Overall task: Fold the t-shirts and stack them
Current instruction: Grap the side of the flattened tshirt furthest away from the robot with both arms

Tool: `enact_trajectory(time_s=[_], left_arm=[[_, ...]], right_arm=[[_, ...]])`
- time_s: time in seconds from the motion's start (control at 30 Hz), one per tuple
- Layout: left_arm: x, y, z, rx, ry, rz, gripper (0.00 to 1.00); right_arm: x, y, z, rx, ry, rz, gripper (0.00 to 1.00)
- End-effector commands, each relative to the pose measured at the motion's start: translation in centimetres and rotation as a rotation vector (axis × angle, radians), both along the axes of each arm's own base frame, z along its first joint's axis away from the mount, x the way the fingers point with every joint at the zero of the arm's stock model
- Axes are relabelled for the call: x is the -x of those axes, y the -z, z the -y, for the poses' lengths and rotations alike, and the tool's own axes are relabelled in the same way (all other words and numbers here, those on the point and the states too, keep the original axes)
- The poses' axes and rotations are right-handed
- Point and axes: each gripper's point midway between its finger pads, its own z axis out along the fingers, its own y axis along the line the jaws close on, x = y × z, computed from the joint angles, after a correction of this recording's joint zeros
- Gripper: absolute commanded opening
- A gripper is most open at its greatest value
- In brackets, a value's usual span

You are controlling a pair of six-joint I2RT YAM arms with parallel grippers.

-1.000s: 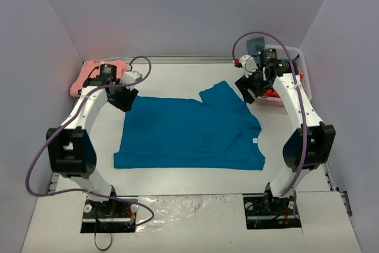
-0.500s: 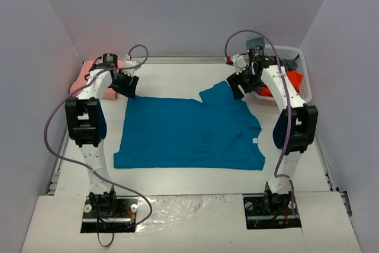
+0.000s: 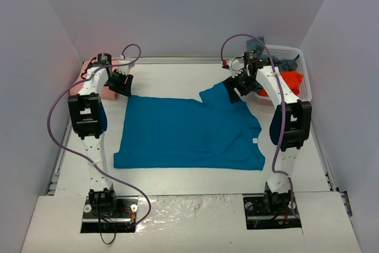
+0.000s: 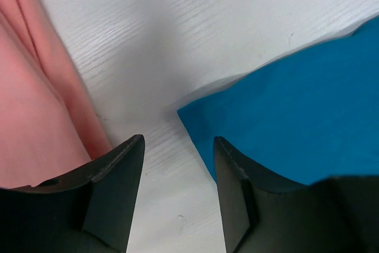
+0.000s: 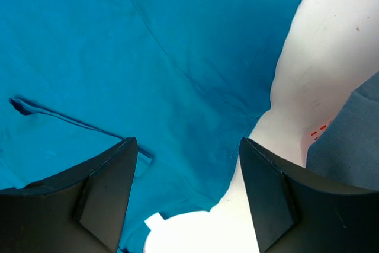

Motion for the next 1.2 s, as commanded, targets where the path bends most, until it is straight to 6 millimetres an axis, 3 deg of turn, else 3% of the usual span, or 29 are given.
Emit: enact_trajectory(time_s=[0.0,0.4,0.7,0.9,1.17], left_arm=[[0.2,-1.4,0.6,0.05,0.031,-0.003,0.49],[0.2,1.1,0.9,0.076,0.023,-0.069,0.48],[0.7,1.4,1.6,0.112,0.032,-0.094,0.33],[1.6,2.5,1.8,0.125,0.044,-0.133,0.3],[2.2,2.4,2.3,0.152,0.058,-0.147,0.02]], right_arm=[[0.5,0.6,-0.3,0.006,-0.002,-0.035,0.65],[0.8,2.0,0.0,0.029,-0.01,-0.067,0.66],[0.8,2.6,0.2,0.039,-0.009,-0.076,0.67],[1.1,3.0,0.5,0.052,-0.008,-0.087,0.68],[0.3,2.4,0.4,0.048,0.003,-0.059,0.68]])
